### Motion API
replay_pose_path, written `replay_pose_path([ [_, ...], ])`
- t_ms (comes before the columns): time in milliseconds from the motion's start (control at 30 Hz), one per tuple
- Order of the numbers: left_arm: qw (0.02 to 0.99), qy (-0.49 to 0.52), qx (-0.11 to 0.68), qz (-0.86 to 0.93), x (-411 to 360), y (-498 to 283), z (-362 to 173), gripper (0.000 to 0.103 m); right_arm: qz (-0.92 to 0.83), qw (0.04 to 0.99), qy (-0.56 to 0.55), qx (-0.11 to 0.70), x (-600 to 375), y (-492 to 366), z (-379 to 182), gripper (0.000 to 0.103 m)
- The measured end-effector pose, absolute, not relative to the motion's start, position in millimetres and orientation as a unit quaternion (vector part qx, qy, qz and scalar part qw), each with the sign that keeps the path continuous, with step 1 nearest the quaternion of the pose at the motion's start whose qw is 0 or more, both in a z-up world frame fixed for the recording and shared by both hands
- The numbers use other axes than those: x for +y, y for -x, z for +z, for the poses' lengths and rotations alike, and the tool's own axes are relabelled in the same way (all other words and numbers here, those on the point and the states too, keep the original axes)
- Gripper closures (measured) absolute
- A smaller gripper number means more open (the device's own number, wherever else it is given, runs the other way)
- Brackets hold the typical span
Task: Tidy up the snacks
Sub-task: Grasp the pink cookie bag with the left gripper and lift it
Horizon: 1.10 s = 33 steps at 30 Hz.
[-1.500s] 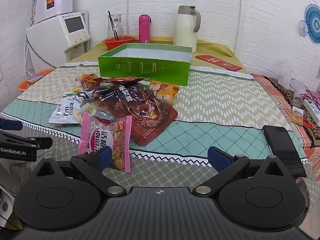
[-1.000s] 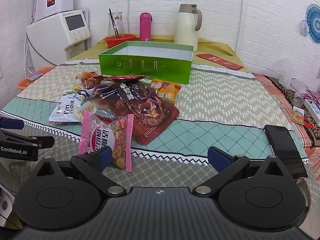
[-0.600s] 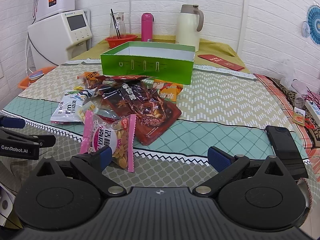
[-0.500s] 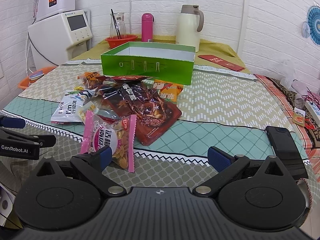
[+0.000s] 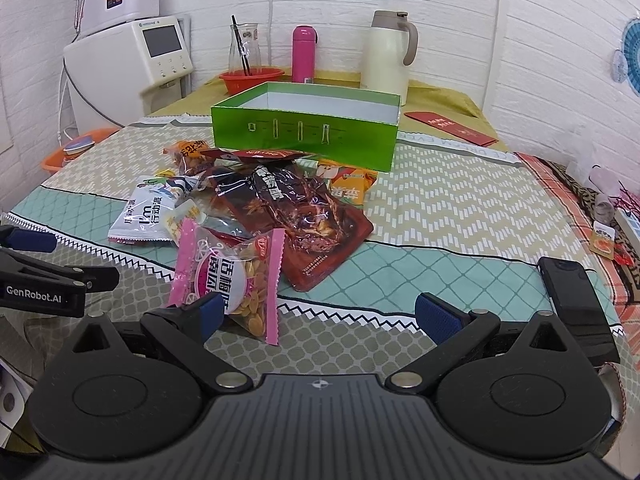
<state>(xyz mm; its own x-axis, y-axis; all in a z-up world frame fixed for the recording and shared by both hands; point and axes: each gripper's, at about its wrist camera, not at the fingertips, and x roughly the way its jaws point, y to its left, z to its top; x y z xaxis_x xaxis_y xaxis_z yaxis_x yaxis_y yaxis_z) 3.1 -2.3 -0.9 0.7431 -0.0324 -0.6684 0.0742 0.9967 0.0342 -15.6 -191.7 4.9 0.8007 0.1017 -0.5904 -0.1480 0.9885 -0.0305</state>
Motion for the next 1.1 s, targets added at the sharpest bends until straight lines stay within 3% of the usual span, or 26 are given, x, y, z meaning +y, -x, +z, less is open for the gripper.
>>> replay_pose_path([
  [867, 0.935, -0.016, 0.352, -0.052, -0.8, -4.4, 0.0, 0.007, 0.088, 0.945, 0.046, 0.310, -183.0, 12.1, -0.9, 0.000],
  [1100, 0.927, 0.017, 0.348, -0.137, -1.8, -19.0, 7.5, 0.007, 0.155, 0.952, 0.046, 0.259, -180.5, 10.1, -9.2, 0.000],
])
